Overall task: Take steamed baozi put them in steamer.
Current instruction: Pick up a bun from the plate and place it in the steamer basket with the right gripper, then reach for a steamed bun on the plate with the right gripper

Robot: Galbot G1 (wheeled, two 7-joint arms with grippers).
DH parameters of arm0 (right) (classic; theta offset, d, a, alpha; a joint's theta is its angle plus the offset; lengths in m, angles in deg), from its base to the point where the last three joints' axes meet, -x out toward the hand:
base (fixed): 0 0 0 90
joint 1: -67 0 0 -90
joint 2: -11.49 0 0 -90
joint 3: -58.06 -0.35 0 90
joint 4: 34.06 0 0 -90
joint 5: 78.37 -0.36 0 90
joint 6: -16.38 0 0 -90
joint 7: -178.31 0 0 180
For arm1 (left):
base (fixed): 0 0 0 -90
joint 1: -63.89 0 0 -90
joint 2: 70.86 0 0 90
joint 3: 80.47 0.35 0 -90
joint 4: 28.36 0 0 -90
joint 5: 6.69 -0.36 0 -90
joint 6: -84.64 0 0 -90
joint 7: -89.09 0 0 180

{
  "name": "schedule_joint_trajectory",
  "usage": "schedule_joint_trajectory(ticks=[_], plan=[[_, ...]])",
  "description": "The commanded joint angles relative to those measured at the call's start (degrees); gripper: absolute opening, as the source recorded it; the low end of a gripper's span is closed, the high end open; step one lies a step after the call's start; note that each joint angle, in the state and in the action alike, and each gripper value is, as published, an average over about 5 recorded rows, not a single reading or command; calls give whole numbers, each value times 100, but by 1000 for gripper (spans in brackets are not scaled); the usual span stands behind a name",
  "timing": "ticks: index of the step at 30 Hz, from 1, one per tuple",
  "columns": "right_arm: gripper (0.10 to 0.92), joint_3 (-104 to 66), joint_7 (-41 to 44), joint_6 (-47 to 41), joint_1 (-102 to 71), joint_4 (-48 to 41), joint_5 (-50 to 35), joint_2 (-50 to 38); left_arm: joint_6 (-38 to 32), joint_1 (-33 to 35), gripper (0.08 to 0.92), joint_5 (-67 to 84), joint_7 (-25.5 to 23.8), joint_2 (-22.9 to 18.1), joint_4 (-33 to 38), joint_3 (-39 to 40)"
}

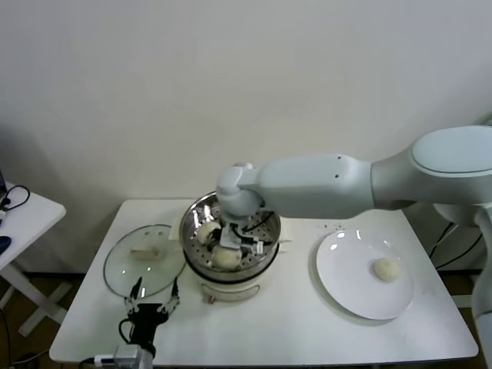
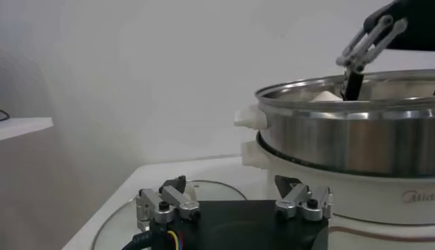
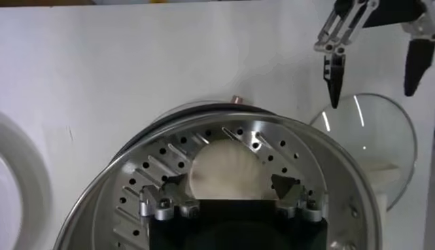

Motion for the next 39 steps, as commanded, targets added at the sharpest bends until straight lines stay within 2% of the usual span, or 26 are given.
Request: schedule_joint_trajectory(ticks=[1,6,11,15,20,26,39], plan=[[822,13,143,58,490,139,-569,-341,-5,18,823,-4,-1,16,25,7],[823,432,654,-194,1293,236,-1679,-1032,-9,38,823,7,-2,37,67,5],[823,1021,644,-981,1801,378,-2772,-1812,-18,38,823,17,2,51,73,13],[823,1423,536,-1655,1871,470,-3123,-2546,-25,36,823,30,6,59,68,15],[823,1868,451,-1985,1738,426,-2963,-3421,-39,38,823,41,7,67,65,-11],[823,1763,361,-2099,1052,128,-2330,-4314,-57,25,823,39,8,67,2,-35],[823,322,239,-2063,-1032,-766,-1077,-4728,-69,59,823,13,11,38,-60,-120]])
